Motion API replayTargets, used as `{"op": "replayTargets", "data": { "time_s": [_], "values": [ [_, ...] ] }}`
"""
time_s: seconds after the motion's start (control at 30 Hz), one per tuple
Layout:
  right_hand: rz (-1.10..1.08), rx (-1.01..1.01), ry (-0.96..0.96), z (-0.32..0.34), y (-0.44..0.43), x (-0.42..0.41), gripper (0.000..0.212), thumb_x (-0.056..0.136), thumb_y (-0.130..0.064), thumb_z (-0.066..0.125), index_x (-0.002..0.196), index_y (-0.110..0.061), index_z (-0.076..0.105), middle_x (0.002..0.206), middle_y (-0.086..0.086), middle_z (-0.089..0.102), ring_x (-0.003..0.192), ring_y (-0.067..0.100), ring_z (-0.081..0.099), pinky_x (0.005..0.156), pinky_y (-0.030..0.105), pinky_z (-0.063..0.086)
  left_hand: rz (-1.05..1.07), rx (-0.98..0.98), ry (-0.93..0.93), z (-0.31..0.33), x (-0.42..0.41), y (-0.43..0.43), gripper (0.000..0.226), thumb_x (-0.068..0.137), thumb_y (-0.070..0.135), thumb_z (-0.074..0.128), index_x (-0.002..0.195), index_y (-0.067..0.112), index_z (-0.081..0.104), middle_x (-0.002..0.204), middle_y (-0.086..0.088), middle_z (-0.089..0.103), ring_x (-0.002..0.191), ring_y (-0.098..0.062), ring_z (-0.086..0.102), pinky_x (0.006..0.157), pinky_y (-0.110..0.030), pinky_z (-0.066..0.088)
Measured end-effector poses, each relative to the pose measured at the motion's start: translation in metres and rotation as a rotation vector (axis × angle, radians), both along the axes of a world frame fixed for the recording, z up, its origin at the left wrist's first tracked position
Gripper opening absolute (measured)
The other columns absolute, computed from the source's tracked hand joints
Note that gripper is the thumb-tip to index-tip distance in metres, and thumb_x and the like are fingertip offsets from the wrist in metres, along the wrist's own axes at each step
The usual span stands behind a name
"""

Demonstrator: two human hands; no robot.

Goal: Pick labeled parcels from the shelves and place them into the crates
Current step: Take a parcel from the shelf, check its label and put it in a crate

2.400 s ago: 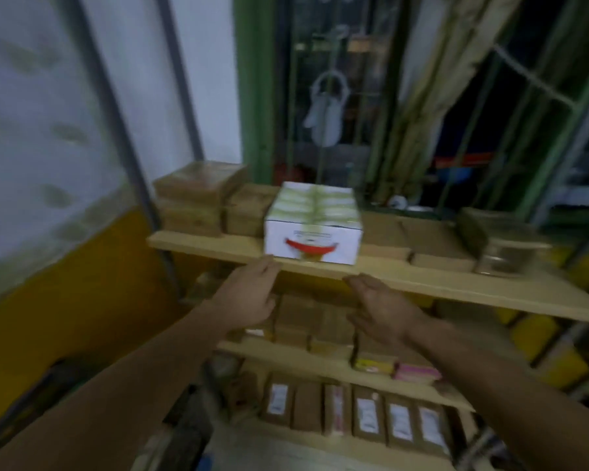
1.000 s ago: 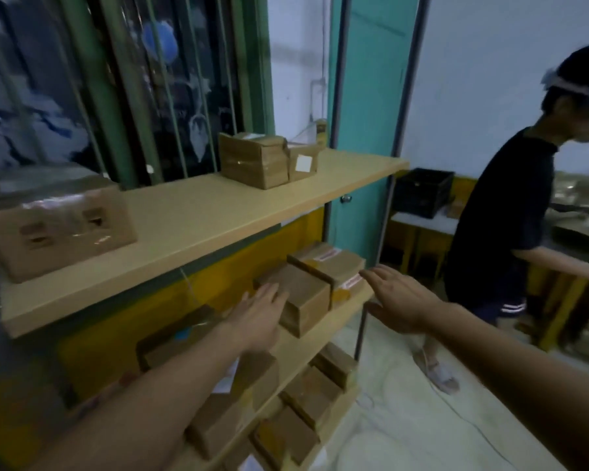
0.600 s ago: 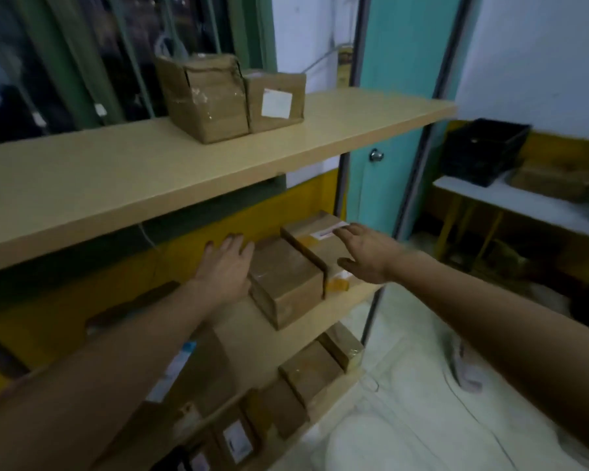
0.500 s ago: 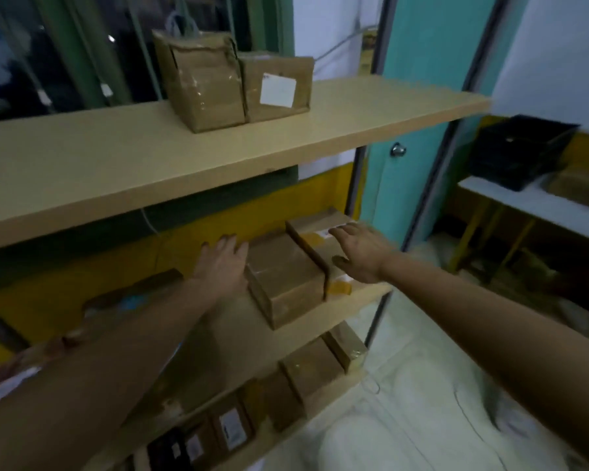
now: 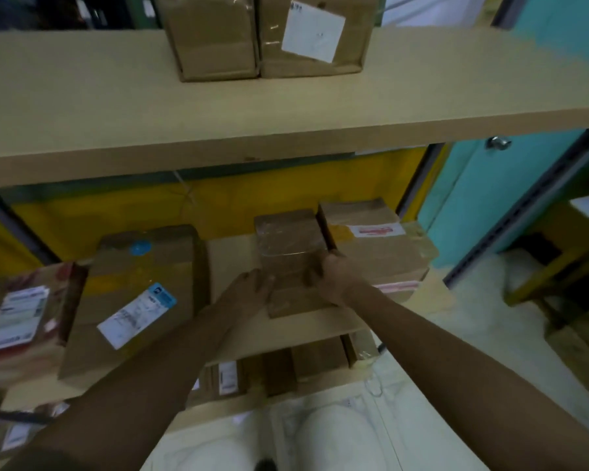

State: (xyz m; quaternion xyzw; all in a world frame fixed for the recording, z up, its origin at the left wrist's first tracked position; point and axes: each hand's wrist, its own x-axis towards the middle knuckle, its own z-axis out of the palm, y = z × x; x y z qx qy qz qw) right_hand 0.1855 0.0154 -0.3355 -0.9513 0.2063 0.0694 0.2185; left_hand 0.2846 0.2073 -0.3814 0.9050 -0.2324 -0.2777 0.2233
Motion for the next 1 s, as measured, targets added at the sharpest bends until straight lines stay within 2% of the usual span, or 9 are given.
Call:
{"op": "replayTargets", "data": {
  "time_s": [0.1,0.17,0.27,0.37,0.47,0.67,0.87,0.93,1.0],
  "values": [
    [-0.041,0.024,0.007,-0.005,0.006,0.011,0.036,0.097,-0.035,0.057,0.127,-0.014,0.058,0.127,0.014,0.06,0.113,0.032,0.06,0.097,0.041,0.051,0.277,-0.284,0.286,-0.007,-0.006,-0.02,0.081,0.09,0.079,0.039,0.149,0.022,0.04,0.139,0.0,0.057,0.12,-0.024,0.061,0.098,-0.036,0.05],
    [-0.056,0.053,0.004,-0.008,0.009,0.015,0.036,0.096,-0.035,0.056,0.127,-0.016,0.059,0.127,0.013,0.061,0.115,0.033,0.059,0.1,0.043,0.05,0.392,-0.47,0.427,-0.009,-0.014,-0.031,0.083,0.089,0.071,0.053,0.151,0.019,0.035,0.143,-0.007,0.056,0.112,-0.023,0.064,0.071,-0.029,0.061],
    [-0.103,0.062,-0.019,-0.008,0.009,0.012,0.04,0.096,-0.034,0.057,0.132,-0.015,0.057,0.133,0.013,0.056,0.12,0.034,0.056,0.103,0.045,0.048,0.501,-0.592,0.463,-0.013,-0.024,-0.034,0.051,0.106,0.043,0.043,0.149,0.016,0.034,0.141,-0.007,0.053,0.099,-0.021,0.064,0.051,-0.019,0.056],
    [-0.114,0.136,-0.151,-0.006,0.004,0.006,0.041,0.096,-0.027,0.061,0.135,-0.018,0.054,0.131,0.011,0.054,0.119,0.032,0.056,0.101,0.041,0.049,0.616,-0.645,0.524,-0.015,-0.026,-0.022,0.045,0.108,0.044,0.036,0.146,0.021,0.04,0.133,-0.009,0.06,0.096,-0.024,0.07,0.065,-0.033,0.06],
    [-0.166,0.242,-0.25,0.002,0.004,0.006,0.049,0.097,-0.025,0.063,0.142,-0.017,0.047,0.133,0.012,0.054,0.118,0.033,0.056,0.1,0.042,0.049,0.686,-0.717,0.581,-0.015,-0.025,-0.007,0.038,0.109,0.041,0.033,0.136,0.018,0.048,0.109,-0.002,0.067,0.073,-0.015,0.072,0.063,-0.033,0.06],
    [-0.129,0.503,-0.182,0.001,0.018,0.002,0.041,0.105,-0.031,0.052,0.144,-0.018,0.05,0.122,0.004,0.063,0.114,0.022,0.06,0.087,0.027,0.042,0.817,-0.842,0.633,-0.009,-0.032,0.004,0.033,0.11,0.036,0.034,0.137,0.025,0.05,0.122,-0.002,0.06,0.094,-0.015,0.063,0.06,-0.03,0.06],
    [-0.249,0.8,-0.534,0.002,0.003,-0.009,0.017,0.102,-0.029,0.057,0.086,-0.03,0.062,0.076,-0.008,0.061,0.076,0.015,0.059,0.072,0.035,0.045,0.879,-1.006,0.451,0.012,-0.044,0.027,0.037,0.108,0.042,0.041,0.137,0.025,0.056,0.127,-0.005,0.065,0.114,-0.028,0.064,0.096,-0.052,0.056],
    [-0.232,0.859,-0.549,0.007,-0.002,-0.014,0.01,0.095,-0.017,0.069,0.102,-0.021,0.063,0.085,-0.006,0.064,0.09,0.021,0.064,0.078,0.033,0.05,0.892,-1.063,0.41,0.014,-0.057,0.038,0.039,0.105,0.046,0.044,0.134,0.025,0.06,0.132,-0.008,0.066,0.123,-0.031,0.062,0.099,-0.056,0.054],
    [-0.161,0.953,-0.486,0.012,-0.003,-0.02,0.053,0.088,-0.021,0.077,0.135,-0.013,0.054,0.113,-0.006,0.064,0.113,0.018,0.061,0.085,0.025,0.052,0.903,-1.137,0.383,0.017,-0.073,0.041,0.037,0.106,0.046,0.043,0.131,0.026,0.062,0.131,-0.007,0.067,0.123,-0.03,0.063,0.097,-0.056,0.054]
  ]
}}
